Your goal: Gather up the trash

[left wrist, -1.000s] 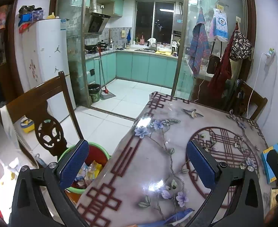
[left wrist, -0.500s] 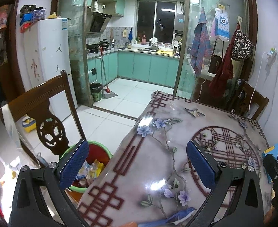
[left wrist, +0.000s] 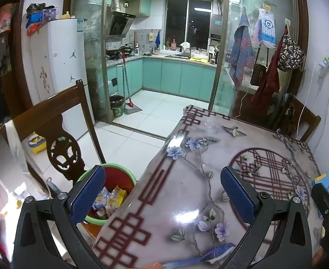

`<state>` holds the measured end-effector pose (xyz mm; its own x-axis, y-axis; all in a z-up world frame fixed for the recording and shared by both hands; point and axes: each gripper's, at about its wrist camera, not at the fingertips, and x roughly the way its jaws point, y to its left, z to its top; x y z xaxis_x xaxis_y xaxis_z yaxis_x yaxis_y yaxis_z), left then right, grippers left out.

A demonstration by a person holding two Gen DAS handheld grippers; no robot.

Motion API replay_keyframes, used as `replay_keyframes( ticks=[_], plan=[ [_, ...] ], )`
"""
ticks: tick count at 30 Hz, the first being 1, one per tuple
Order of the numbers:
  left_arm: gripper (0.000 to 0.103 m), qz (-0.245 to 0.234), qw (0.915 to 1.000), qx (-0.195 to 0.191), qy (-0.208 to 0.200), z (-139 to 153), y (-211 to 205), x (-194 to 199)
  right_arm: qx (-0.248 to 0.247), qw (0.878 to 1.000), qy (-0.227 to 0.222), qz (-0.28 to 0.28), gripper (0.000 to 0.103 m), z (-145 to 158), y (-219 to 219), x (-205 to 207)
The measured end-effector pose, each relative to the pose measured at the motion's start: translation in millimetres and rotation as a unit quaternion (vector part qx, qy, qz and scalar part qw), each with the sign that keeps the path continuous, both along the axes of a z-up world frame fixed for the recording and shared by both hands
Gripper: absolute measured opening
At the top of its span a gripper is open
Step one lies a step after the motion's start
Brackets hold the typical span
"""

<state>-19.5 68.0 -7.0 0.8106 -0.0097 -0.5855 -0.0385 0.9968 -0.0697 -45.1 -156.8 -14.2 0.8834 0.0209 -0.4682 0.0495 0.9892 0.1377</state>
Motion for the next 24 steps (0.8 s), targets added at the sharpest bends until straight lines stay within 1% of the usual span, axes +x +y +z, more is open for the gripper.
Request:
replay_keyframes(
  ticks=[9,12,16,24],
  plan=[
    [0.103,0.0,0.9999,0.005,0.01,-6.1,-0.1,-3.7,0.002,1.0,0.007,0.004,0.102,-7.7,3.0,0.8],
    [0.103,0.001,0.9999,0.001,0.01,-5.3,1.3,-3.3,0.001,1.0,0.005,0.001,0.103,-6.7,3.2,0.4],
    [0.103,0.0,1.0,0.006,0.008,-4.6,1.2,-2.5,0.0,1.0,0.003,-0.003,0.103,-6.2,2.7,-1.0],
    [0.103,-0.002,0.9999,0.002,0.011,-5.5,0.2,-2.1,0.005,1.0,0.008,-0.017,0.103,-9.5,-2.5,-5.4]
  ],
)
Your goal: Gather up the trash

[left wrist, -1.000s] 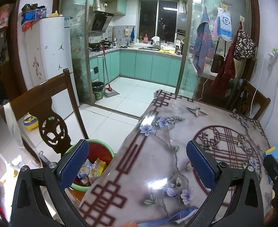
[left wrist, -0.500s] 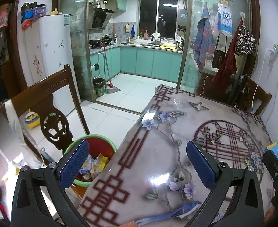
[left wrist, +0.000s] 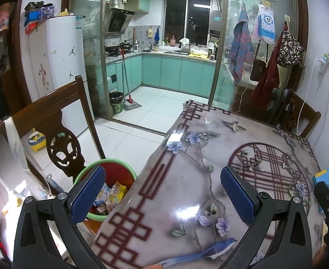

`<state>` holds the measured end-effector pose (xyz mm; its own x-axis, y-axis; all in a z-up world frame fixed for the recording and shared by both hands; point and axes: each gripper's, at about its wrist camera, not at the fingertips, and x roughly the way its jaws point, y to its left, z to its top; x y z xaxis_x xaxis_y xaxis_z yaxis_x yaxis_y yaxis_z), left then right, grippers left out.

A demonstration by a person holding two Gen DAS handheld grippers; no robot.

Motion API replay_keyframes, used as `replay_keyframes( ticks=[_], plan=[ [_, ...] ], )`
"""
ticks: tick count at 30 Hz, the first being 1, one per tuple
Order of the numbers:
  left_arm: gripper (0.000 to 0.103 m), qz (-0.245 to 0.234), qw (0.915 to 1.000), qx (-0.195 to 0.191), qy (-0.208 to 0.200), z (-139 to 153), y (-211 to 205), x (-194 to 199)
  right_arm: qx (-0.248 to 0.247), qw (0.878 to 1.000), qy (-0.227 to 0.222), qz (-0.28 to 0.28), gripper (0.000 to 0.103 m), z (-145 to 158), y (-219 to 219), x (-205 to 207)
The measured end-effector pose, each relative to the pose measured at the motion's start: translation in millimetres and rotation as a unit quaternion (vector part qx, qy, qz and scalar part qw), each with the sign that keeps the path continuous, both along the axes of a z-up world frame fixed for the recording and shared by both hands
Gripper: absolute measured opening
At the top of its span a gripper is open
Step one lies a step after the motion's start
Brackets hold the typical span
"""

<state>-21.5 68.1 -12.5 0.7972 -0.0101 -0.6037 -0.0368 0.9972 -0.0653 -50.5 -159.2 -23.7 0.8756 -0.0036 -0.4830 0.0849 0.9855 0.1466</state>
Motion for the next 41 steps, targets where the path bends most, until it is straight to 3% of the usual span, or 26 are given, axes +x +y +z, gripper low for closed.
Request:
replay_keyframes(
  ticks=[41],
  plan=[
    [0.103,0.001,0.9996,0.017,0.022,-12.0,0.4,0.4,0.002,1.0,0.021,-0.003,0.102,-11.0,1.6,-3.2]
  ],
)
